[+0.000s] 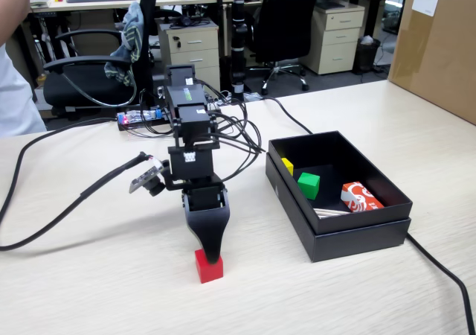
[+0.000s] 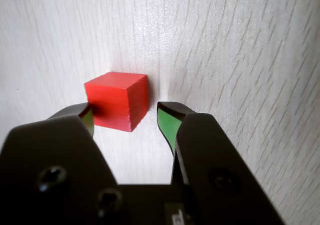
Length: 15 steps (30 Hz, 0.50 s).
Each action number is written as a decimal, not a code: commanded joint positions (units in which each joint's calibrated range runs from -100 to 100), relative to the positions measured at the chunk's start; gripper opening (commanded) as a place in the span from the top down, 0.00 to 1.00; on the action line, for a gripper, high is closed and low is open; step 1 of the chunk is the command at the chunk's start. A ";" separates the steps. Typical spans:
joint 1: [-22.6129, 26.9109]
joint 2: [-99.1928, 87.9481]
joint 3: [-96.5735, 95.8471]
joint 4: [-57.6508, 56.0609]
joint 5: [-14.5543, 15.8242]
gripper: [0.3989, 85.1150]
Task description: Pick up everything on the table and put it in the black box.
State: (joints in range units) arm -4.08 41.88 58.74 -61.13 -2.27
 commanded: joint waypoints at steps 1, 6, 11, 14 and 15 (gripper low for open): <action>-0.10 -1.89 4.36 -0.86 -0.54 0.71; -0.10 -1.89 5.18 -0.86 -0.54 0.71; -0.10 -0.63 7.90 -0.51 -0.63 0.60; -0.05 -0.63 8.26 -0.51 -0.83 0.52; -0.10 -0.63 8.53 -0.17 -0.88 0.51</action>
State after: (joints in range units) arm -4.13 42.91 61.94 -61.75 -2.42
